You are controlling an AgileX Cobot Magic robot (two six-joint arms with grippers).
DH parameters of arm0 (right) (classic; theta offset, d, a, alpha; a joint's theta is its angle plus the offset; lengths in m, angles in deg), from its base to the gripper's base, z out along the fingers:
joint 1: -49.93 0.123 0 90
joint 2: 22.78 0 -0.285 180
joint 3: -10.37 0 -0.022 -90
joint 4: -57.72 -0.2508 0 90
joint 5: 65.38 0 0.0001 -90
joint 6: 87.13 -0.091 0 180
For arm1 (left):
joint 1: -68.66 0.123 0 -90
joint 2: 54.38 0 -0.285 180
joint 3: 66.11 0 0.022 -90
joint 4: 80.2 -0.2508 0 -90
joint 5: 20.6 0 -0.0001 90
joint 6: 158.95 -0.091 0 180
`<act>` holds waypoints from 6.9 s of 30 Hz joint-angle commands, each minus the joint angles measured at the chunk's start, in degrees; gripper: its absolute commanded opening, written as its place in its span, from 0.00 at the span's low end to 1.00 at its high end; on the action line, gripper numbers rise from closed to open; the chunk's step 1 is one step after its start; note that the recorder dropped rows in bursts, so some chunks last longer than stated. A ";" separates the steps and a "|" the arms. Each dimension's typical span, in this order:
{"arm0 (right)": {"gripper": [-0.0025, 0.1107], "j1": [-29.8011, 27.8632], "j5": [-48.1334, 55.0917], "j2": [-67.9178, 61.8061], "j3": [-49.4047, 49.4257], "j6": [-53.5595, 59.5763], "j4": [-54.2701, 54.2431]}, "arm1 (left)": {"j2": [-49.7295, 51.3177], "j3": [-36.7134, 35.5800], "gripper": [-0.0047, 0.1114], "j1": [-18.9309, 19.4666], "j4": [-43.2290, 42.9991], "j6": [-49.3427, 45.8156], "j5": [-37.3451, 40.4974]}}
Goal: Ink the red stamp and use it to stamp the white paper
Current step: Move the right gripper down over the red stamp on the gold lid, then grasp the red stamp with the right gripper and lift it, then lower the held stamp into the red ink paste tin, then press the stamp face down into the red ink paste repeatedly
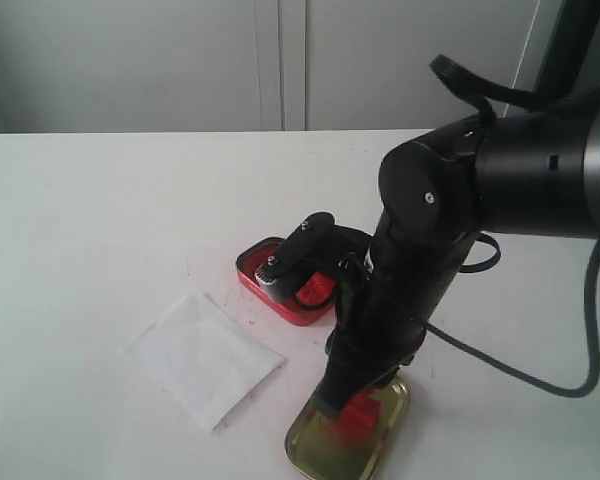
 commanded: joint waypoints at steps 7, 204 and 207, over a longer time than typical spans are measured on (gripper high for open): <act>0.32 -0.02 -3.71 -4.50 -0.40 0.62 1.81 | -0.02 -0.15 0.04 -0.18 0.21 0.22 0.14; 0.02 -5.83 11.97 -32.94 -46.49 -16.04 4.96 | -0.02 -0.15 0.04 -0.18 0.21 0.22 0.14; 0.02 -5.83 10.90 -33.19 -46.49 -16.33 4.96 | -0.02 -0.15 0.04 -0.18 0.21 0.22 0.14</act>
